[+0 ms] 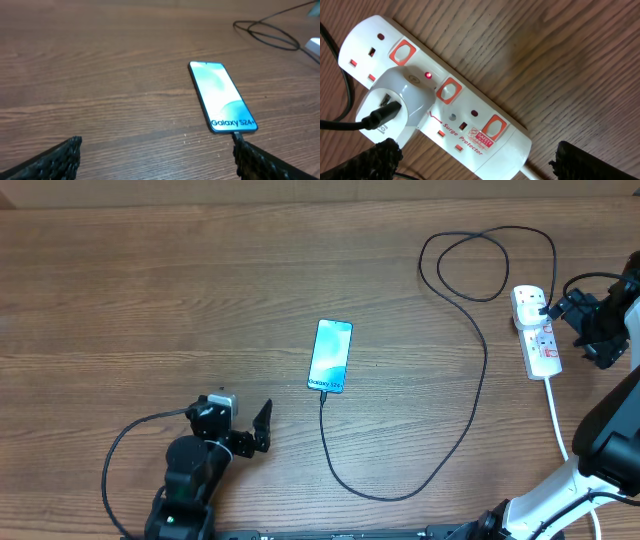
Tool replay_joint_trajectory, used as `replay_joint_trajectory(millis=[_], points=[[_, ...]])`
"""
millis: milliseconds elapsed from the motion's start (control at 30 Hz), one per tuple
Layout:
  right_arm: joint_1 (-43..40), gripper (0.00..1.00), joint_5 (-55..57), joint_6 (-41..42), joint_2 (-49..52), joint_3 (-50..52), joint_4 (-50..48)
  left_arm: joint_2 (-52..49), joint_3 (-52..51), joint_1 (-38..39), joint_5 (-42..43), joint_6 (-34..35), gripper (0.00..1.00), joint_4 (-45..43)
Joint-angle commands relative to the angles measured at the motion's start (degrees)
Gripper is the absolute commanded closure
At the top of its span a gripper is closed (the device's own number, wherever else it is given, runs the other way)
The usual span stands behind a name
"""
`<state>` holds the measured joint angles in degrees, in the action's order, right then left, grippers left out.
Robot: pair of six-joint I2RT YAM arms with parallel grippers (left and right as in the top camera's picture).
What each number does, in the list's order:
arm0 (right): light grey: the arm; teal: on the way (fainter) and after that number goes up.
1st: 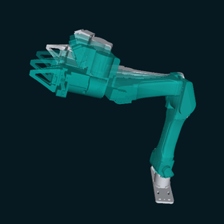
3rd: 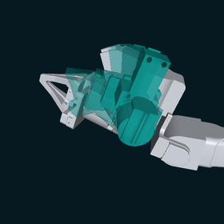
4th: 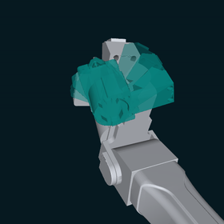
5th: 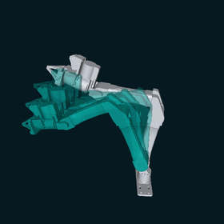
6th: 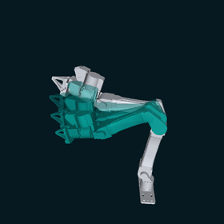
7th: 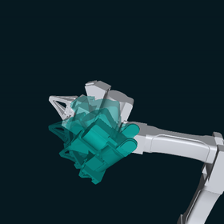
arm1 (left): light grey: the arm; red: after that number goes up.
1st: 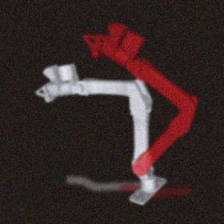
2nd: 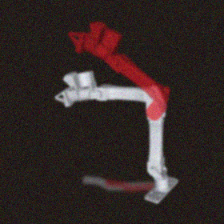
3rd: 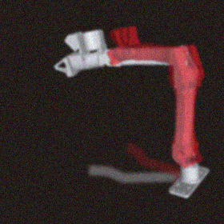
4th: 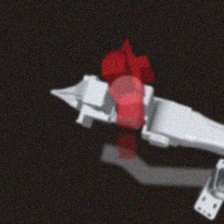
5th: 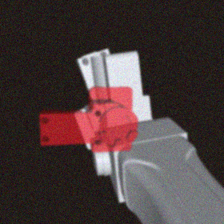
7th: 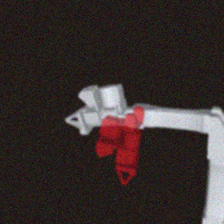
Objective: Plug charger to phone and switch on socket
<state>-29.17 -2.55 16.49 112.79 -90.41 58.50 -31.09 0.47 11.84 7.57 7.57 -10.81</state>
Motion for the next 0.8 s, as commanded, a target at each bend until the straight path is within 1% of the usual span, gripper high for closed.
replay_joint_trajectory(millis=[0, 267, 467, 600, 767], points=[[0.17, 0.00, 0.28, -0.28, -0.04, -0.68, -0.11, 6.03, -0.20, -0.35, -2.08, 0.52, 0.00, 3.41], [0.17, 0.00, 0.28, -0.28, -0.04, -0.68, -0.11, 17.29, -0.22, -0.35, -3.67, -1.40, 0.00, 14.56], [0.17, 0.00, 0.28, -0.28, -0.04, -0.68, -0.13, 25.64, -0.22, -0.35, -4.59, -4.17, 0.00, 15.13], [0.17, 0.00, 0.28, -0.28, -0.04, -0.68, -0.13, 30.77, -0.22, -0.35, -4.59, -4.42, 0.00, 15.19], [0.17, 0.00, 0.28, -0.28, -0.04, -0.68, -0.13, 30.91, -0.20, -0.35, -4.57, -4.61, 0.00, 15.23]])
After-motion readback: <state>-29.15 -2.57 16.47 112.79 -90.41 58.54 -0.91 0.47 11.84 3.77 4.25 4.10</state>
